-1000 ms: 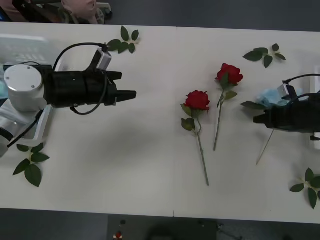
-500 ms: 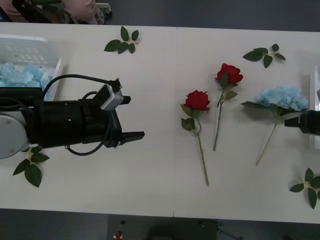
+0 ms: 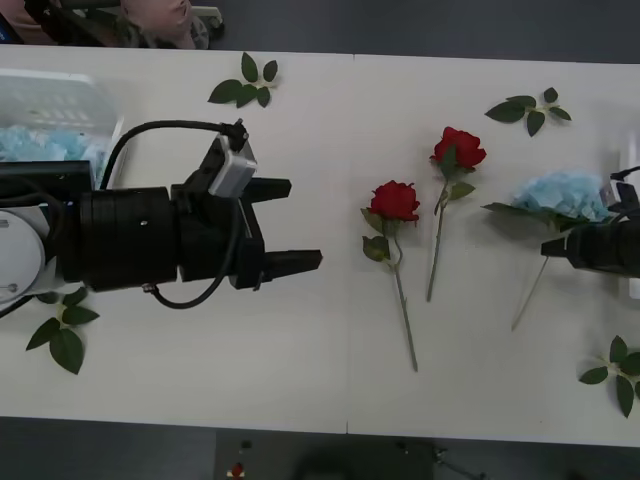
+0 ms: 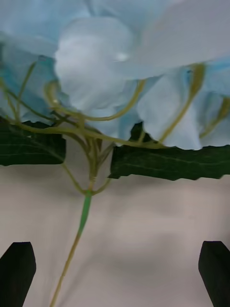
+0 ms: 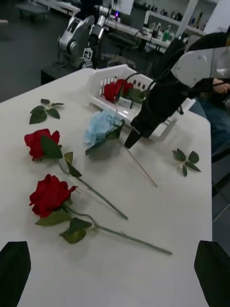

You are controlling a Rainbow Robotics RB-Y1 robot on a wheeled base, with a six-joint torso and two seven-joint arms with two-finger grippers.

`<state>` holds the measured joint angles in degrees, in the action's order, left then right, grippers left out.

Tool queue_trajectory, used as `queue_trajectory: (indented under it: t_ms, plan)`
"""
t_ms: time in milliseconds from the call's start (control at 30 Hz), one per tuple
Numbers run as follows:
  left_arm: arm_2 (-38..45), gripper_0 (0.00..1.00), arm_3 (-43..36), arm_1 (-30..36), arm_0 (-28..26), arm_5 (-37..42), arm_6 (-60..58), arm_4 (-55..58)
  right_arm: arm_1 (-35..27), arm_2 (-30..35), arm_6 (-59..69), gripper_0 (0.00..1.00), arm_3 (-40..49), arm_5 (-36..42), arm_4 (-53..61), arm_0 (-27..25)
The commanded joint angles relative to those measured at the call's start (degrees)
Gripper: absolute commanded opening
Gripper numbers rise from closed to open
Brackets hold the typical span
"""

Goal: Put the red flowers into the right box and the blue flowers into the left box

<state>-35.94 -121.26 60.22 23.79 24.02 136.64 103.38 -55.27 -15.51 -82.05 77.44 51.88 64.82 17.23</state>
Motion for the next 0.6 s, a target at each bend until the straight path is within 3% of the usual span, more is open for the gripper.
queue_trajectory:
  t_ms: [33, 133, 267, 600]
  plan:
    - [2.02, 1.00, 0.76, -2.91, -1.20, -0.29, 6.53, 1.38, -0.28, 0.31, 1.90, 1.00, 2.63, 0.67, -0.48, 1.93]
    - [2.63, 1.00, 1.37, -2.82, -1.29, 1.12, 7.59, 2.26, 0.60, 0.31, 1.98, 1.00, 2.54, 1.20, -0.83, 2.63]
    - [7.82, 1.00, 2.69, -4.40, -2.52, 9.11, 7.67, 3.85, 2.45, 0.13, 2.25, 1.00, 0.87, 1.82, -1.80, 4.04]
    - [22.58, 1.00, 7.61, -17.15, -6.83, 29.86, 7.76, 0.86, 7.28, 0.13, 3.04, 1.00, -1.15, 3.05, -11.29, 5.45]
